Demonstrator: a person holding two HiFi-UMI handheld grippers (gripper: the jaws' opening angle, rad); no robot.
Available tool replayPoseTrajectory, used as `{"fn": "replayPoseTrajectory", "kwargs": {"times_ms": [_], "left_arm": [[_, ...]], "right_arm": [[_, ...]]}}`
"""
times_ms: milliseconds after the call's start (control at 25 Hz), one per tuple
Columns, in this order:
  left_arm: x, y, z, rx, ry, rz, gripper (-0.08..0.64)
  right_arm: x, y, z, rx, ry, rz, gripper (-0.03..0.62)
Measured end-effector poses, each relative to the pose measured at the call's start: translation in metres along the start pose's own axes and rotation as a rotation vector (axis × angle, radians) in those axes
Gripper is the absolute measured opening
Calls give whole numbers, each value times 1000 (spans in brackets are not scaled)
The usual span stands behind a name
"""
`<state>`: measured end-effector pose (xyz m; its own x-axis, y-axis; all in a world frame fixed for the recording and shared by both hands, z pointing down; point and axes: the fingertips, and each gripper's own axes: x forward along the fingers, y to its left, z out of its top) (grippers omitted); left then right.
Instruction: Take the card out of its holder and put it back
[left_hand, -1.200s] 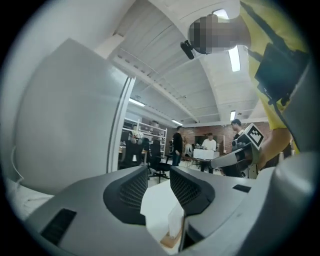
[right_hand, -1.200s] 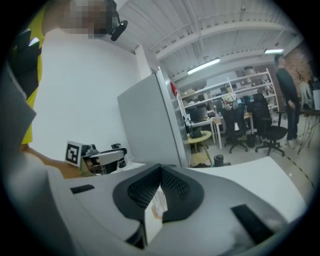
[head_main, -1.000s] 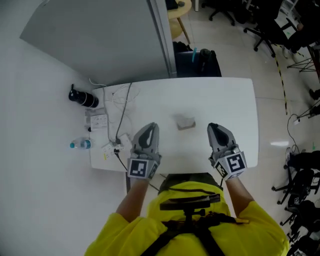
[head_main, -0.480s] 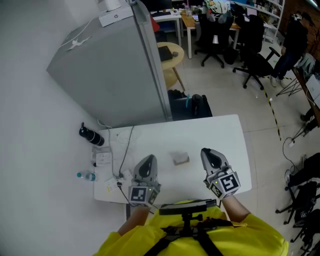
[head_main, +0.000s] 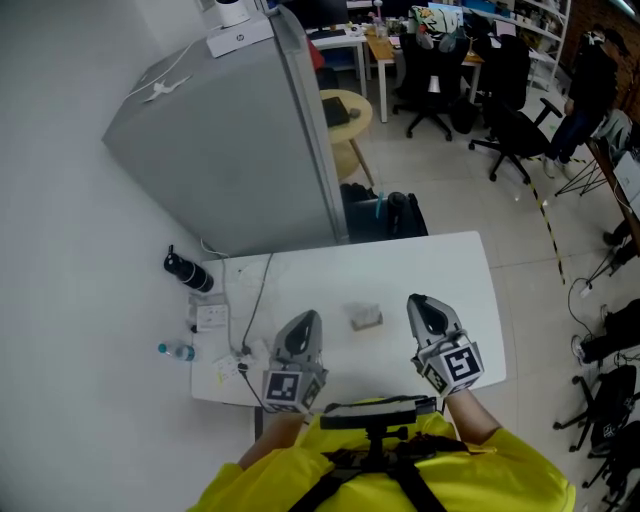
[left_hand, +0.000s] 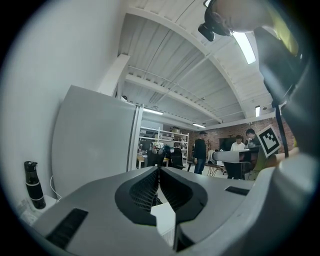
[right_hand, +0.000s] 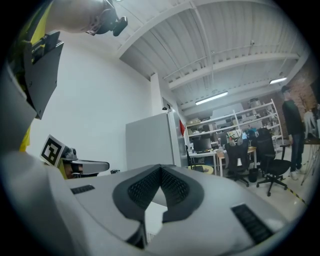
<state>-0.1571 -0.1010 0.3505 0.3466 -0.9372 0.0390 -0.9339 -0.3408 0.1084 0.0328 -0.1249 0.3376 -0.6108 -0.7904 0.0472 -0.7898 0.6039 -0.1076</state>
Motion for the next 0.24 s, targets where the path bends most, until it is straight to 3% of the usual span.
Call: {"fn": "replayPoseTrajectory", "kwargs": {"times_ms": [240], "left_arm": [[-4,0,-3,6,3,5,14]], "right_arm": [[-1,3,-3,8,3,3,5]]}}
